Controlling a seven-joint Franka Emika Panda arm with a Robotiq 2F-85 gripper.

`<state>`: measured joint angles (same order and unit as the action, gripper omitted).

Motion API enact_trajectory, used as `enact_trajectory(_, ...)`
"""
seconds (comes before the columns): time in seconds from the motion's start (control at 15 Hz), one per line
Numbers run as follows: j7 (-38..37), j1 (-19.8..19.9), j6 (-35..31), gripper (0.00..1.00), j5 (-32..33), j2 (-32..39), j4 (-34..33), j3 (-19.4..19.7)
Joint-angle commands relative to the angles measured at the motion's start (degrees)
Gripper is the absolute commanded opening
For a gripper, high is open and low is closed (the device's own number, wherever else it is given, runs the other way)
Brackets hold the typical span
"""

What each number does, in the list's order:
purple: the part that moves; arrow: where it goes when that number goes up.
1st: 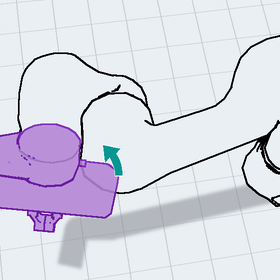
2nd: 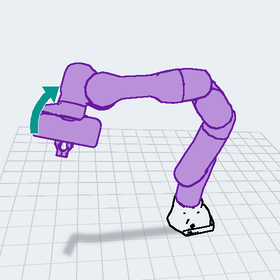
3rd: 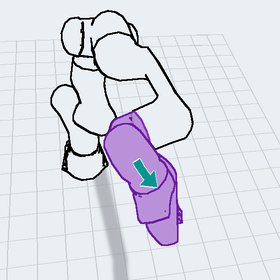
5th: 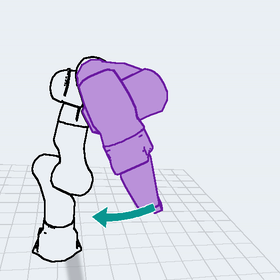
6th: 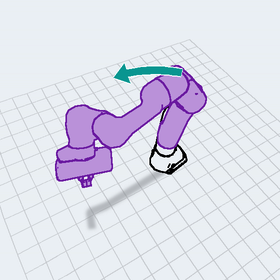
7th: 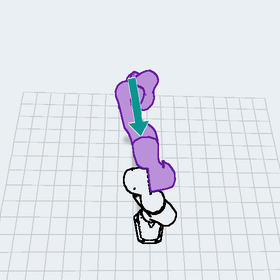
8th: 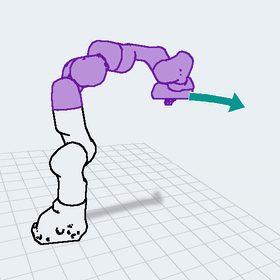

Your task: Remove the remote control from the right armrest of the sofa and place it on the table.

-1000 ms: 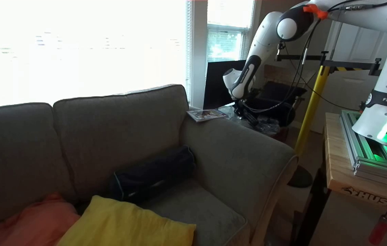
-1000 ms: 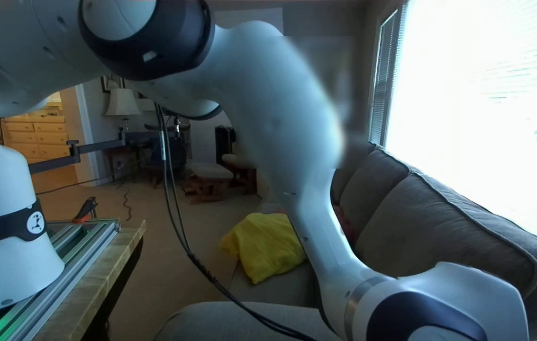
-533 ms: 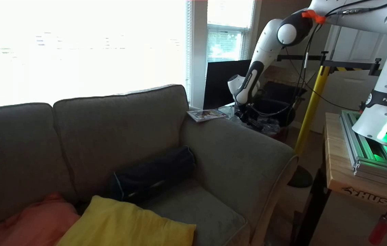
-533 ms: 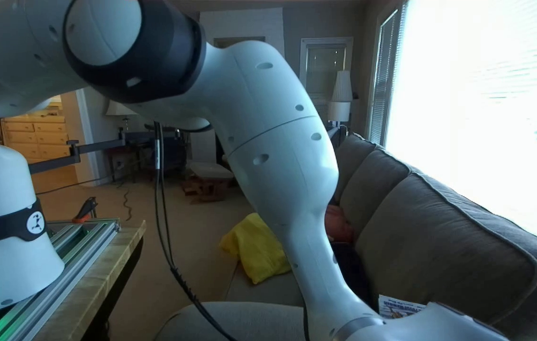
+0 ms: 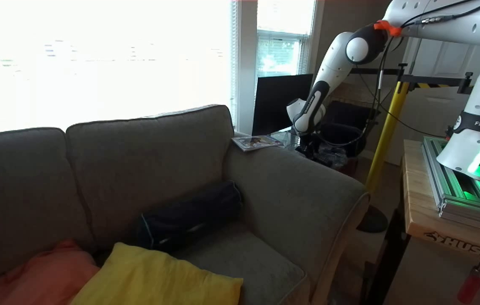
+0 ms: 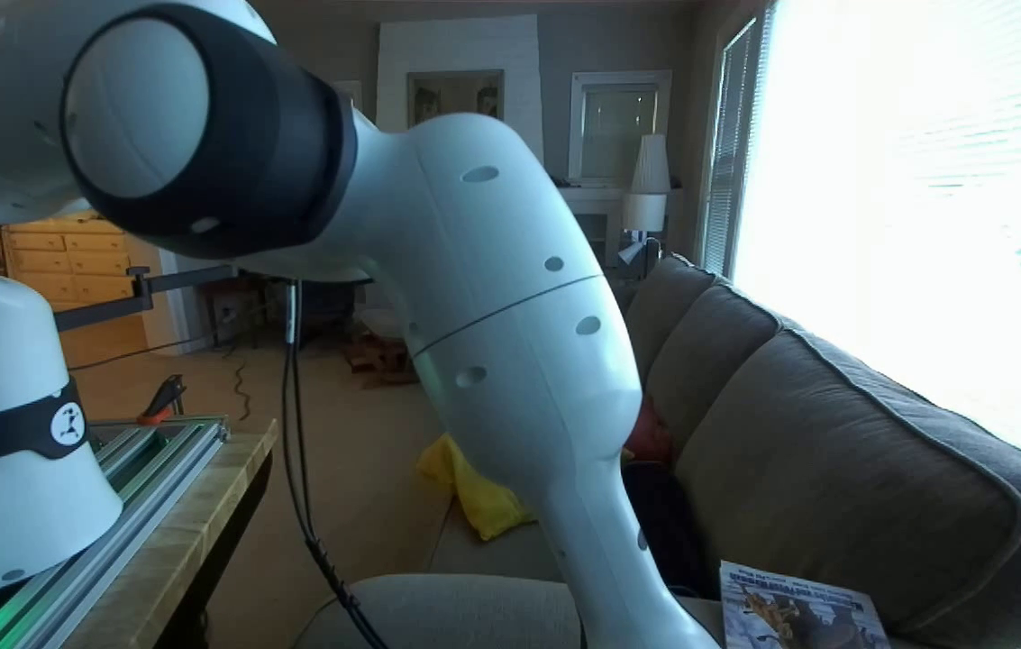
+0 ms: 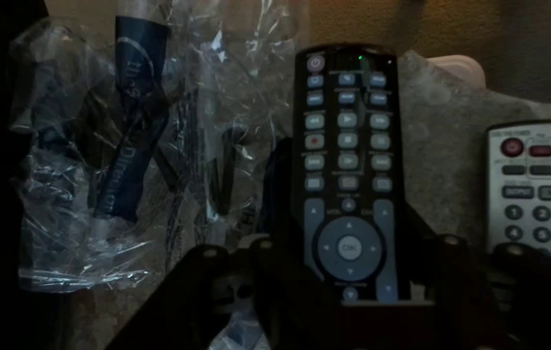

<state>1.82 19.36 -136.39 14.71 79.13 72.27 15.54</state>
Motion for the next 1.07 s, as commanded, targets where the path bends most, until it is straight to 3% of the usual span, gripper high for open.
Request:
enact_trajectory(0.0,2.3,1.1,5.6,0.28,-2.4,3.9,-8.0,-1.1)
enact_trajectory(0.47,1.4,1.9,14.7,0.28,-2.3,10.4,-21.0,-2.9)
enact_trajectory(0.53,1.4,0.8,13.1,0.28,-2.2,6.3,-14.5,-2.7)
enact_trajectory(1.0,1.0,0.2,13.7,0.28,-1.2,6.8,-14.0,-1.9)
